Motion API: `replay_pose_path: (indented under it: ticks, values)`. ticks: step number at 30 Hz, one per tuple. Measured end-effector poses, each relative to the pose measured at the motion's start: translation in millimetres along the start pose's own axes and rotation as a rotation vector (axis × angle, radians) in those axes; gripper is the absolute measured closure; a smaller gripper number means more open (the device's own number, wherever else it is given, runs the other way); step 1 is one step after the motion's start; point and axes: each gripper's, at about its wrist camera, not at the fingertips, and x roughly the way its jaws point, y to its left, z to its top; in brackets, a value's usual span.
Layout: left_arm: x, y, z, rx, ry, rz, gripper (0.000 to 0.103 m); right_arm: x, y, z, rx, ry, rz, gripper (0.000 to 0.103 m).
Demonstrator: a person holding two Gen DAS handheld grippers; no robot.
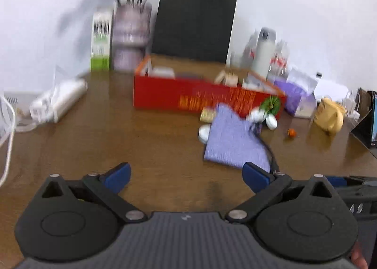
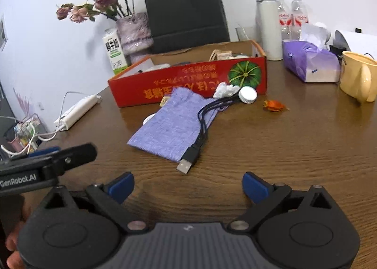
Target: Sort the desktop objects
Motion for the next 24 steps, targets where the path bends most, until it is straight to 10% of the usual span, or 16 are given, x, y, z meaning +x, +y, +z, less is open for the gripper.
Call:
replay_pose_path:
  ticks: [24]
  values:
    - [20, 1, 2, 0.064, 0.058, 0.013, 0.0, -1, -1, 0, 0.022, -0.017, -0.011, 0.005]
